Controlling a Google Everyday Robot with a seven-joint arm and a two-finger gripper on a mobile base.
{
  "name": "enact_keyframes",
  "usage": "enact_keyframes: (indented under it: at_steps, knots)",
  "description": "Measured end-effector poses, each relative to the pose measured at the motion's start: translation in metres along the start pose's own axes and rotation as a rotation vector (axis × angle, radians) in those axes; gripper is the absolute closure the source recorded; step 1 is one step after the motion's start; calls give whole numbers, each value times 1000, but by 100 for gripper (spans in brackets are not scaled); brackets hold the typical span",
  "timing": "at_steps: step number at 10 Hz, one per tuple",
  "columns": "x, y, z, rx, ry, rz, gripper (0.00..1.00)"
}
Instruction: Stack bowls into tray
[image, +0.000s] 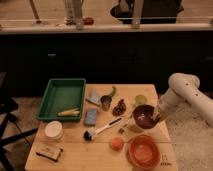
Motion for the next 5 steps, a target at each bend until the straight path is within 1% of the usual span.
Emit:
enact_keyframes:
  at_steps: [2,5]
  knots:
    - [-5,-4,4,-8,-13,-21,100]
    - [-13,-11,6,-3,-22,-51,100]
